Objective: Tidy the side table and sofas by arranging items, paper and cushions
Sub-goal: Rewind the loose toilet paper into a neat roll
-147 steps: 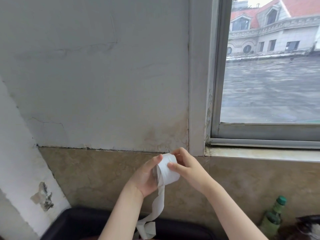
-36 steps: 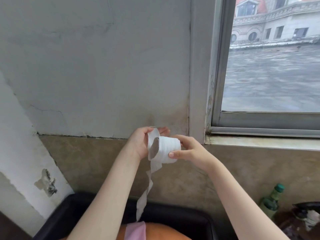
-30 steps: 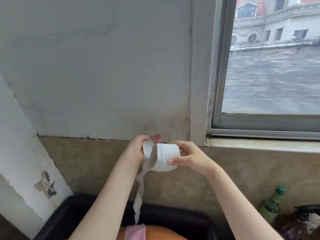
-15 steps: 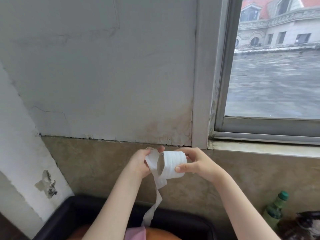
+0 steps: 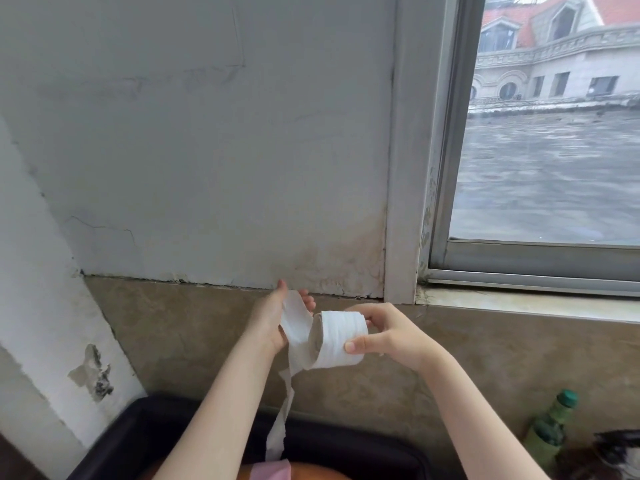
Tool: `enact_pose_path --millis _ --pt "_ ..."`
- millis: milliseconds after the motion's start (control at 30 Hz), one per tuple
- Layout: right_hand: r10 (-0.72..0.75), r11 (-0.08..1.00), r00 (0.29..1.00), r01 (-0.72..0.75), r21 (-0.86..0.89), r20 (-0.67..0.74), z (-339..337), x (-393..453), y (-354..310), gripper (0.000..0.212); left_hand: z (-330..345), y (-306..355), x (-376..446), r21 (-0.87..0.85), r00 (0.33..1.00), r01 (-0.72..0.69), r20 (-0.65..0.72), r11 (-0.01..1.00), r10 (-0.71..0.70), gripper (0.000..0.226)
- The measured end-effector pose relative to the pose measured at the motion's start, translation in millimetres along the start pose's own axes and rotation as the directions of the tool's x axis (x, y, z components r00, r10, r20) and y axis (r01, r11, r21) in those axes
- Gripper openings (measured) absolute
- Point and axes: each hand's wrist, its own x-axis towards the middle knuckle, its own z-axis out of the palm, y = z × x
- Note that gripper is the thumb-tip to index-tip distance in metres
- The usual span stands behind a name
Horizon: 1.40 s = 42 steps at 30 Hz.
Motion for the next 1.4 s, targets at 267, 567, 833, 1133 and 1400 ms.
enact_pose_path --millis 267,567,833,1133,1400 --pt "0.005 0.999 0.999 -0.007 -0.051 -0.039 8.5 6.0 -1.5 0.030 -13.6 49.6 11.1 -0.293 0.996 -0.082 -0.003 0.952 0.085 0.034" --pt "-0.081 0.997 0.974 0.081 -0.005 -0.211 19.7 8.6 -0.2 0.027 -18.0 17.2 7.1 -0.267 0.997 0.083 0.027 0.960 -0.078 0.054" --pt "-0.231 0.957 0.878 0.127 -0.261 -0.419 18.2 12.8 -1.8 0.040 -6.5 6.1 -18.1 -0.176 0.951 0.270 0.201 0.947 -0.234 0.050" --pt "-0.173 0.980 0.967 0.150 -0.128 -0.189 10.1 7.2 -13.5 0.046 13.5 -1.3 -30.9 -0.021 0.933 0.195 0.314 0.981 -0.178 0.029" --pt "-0.099 0.980 0.994 0.106 0.169 -0.048 -3.6 2.5 -12.4 0.043 17.8 -7.0 -32.5 0.055 0.892 0.189 0.407 0.981 -0.194 0.040"
